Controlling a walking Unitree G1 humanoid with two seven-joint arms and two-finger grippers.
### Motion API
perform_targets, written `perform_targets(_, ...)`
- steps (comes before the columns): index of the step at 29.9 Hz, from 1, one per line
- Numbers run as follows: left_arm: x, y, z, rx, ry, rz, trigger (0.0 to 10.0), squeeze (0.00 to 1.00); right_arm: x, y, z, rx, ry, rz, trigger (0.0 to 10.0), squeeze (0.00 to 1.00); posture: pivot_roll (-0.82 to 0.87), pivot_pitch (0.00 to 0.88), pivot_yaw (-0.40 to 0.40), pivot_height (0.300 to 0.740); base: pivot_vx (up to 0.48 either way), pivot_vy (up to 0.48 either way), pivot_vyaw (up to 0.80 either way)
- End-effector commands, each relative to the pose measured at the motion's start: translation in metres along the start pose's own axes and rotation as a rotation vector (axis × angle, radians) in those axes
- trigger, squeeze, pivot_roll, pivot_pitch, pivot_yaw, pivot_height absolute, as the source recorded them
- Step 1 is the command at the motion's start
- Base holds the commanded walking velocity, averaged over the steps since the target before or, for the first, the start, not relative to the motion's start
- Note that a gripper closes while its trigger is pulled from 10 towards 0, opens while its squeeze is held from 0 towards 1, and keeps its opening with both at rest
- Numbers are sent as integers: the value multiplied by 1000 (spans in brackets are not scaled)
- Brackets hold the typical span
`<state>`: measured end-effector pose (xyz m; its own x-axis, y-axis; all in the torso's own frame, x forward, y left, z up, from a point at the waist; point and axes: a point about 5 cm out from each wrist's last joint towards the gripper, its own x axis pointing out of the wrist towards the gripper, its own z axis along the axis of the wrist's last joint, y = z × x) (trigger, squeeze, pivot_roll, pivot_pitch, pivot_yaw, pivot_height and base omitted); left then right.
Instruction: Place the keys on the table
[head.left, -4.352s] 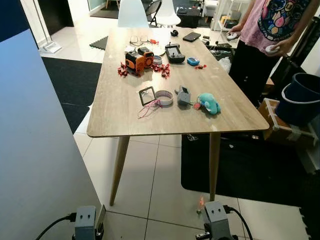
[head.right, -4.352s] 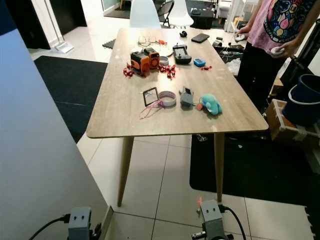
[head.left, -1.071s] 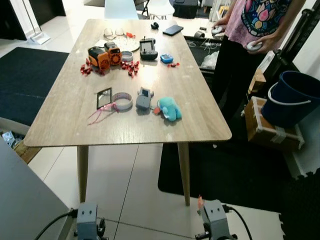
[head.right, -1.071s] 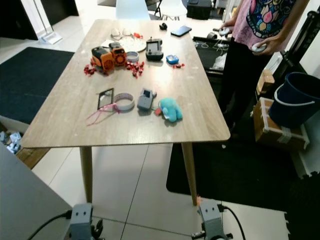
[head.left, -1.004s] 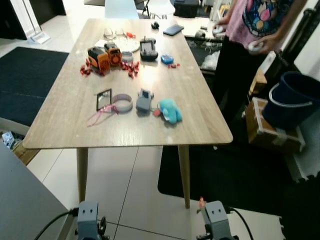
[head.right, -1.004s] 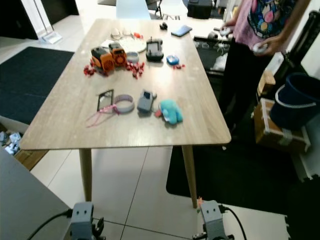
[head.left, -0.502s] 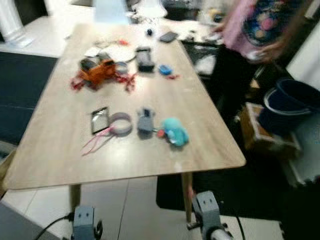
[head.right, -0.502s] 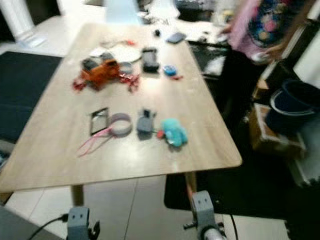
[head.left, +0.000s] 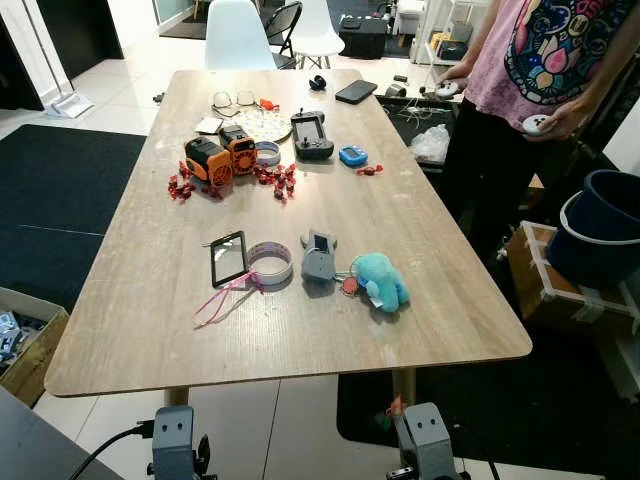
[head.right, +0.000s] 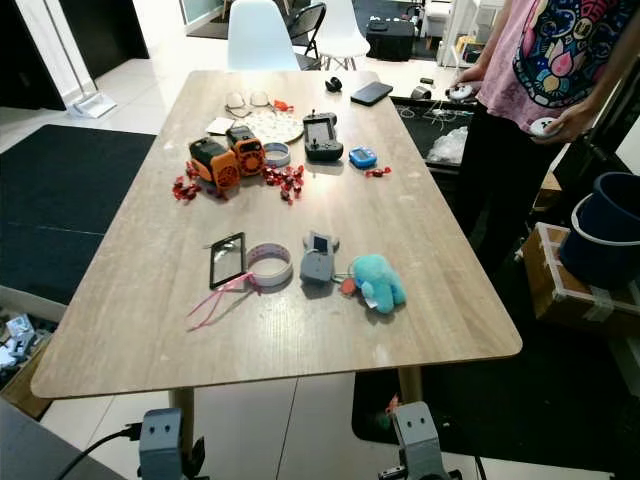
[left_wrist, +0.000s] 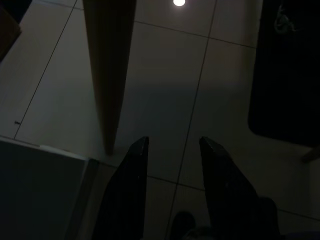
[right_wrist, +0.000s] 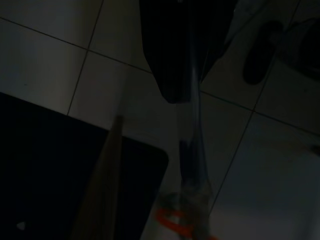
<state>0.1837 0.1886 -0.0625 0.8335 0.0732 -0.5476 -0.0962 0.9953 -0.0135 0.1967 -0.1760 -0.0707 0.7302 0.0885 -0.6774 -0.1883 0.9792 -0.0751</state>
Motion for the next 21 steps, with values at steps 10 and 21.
perform_targets(10,-3,2,-4,32,7,-1,10000,0,-2,-2,-6,4,17,-7,10000,0,47,98,-34,740,0,-77,0)
perform_targets(21,-3,6,-7,11,32,19,10000,0,-3,-2,-7,5,21,-10,10000,0,48,100,-32,740,0,-87,0)
